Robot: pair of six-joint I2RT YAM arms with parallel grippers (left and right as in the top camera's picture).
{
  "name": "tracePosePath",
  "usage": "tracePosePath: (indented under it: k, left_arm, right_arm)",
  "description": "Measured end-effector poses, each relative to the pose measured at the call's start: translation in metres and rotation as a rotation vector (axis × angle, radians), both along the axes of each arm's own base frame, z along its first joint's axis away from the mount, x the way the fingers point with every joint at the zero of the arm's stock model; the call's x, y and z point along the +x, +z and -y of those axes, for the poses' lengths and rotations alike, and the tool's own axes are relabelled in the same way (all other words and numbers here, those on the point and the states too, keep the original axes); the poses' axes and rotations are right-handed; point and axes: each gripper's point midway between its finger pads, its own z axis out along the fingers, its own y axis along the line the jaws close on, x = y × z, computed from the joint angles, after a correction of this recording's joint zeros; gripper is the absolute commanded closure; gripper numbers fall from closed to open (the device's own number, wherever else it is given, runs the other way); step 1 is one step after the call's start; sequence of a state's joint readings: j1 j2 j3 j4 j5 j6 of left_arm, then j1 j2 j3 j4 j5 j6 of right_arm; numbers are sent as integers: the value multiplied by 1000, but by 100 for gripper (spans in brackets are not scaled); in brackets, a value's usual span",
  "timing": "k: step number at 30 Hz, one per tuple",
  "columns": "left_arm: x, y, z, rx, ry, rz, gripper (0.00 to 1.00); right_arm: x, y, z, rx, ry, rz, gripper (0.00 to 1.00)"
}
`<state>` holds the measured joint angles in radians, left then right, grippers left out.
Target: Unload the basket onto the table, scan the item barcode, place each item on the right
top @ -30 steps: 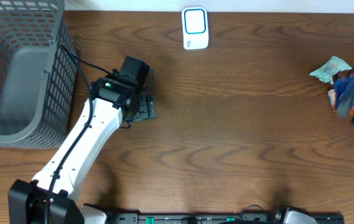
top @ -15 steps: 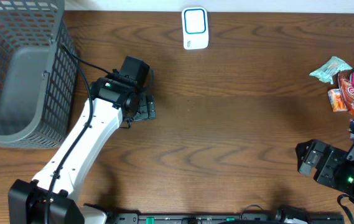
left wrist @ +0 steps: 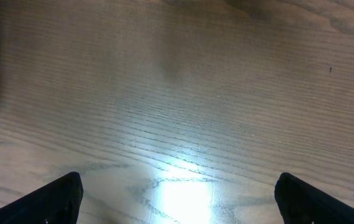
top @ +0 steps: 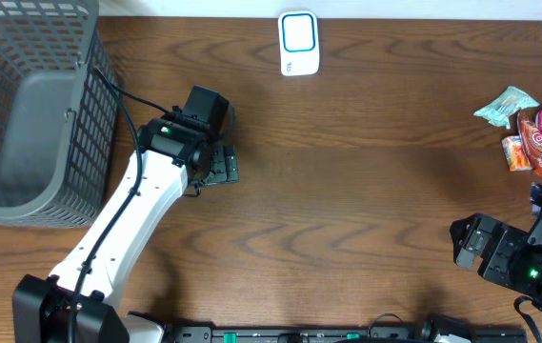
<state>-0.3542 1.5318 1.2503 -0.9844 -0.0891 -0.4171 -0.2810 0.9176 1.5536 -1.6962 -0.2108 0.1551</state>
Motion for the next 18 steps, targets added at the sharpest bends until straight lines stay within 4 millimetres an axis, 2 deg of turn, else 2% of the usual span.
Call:
tracePosePath:
  k: [11,14,18]
  left_arm:
    - [0,0,0,0,-1,0,2]
    - [0,0,0,1,-3,0,2]
    - [0,0,0,1,-3,0,2]
  right_arm:
    - [3,2,3,-19,-4,14,1]
    - [11,7,3,-44,28,67,1]
    - [20,15,-9,-72,118,180,1]
